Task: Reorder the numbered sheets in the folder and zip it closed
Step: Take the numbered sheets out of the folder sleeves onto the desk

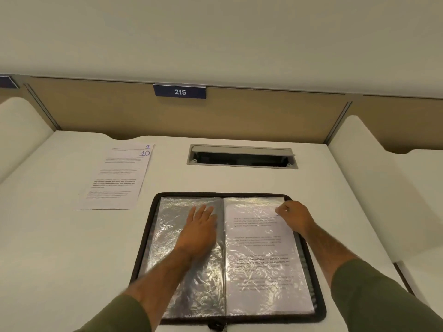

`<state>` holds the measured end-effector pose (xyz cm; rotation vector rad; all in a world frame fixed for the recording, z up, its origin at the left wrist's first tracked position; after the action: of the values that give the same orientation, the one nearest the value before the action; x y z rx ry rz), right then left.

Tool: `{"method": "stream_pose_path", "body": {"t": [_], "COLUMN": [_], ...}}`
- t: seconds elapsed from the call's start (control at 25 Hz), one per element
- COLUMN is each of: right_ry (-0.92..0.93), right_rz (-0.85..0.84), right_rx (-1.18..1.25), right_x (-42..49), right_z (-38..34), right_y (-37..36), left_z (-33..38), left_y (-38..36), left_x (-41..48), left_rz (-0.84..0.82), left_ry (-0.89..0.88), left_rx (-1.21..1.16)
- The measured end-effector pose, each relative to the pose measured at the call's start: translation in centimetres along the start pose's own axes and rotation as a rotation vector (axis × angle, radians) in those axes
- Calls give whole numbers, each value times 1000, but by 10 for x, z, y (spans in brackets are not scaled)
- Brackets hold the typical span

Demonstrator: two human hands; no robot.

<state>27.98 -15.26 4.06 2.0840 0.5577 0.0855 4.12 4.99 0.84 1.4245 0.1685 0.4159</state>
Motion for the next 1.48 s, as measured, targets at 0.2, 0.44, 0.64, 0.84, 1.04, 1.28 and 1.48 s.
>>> {"method": "stream_pose_path", "body": {"t": [0.2,0.44,0.64,0.84,1.04,1.28,1.48], "right_ry": [107,94,-15,29,39,55,67], "right_rz": [-35,-70,-126,-86,-110,-135,-152], "right_rx": [-4,110,210,157,193,240,302], "right_x": [34,64,84,89,91,88,85], "right_z": [14,20,24,25,24,22,16], "right_y": [13,15,4,1,8,13,15], "left_z": [63,84,84,86,86,72,71], "left_y": [-30,-45,-41,-40,-38,-42,-38], "left_x": [56,103,122,133,144,150,165], "left_rz": [-102,-97,-27,50,30,-54,-156], "left_ry": [-4,67,100,129,131,215,240], "left_rx": [-117,-143,-133,-126,-98,-410,-444]}}
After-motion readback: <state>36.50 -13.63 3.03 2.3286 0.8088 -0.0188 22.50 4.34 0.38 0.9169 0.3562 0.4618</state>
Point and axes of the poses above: each hand's wrist, its own x-axis towards the middle knuckle, its own y-axis out of the back of the hand, z = x × y, the point moved 2 cm from there along x, towards the middle knuckle, and after that the axes turned 10 degrees about z, right-handed, at the moved point
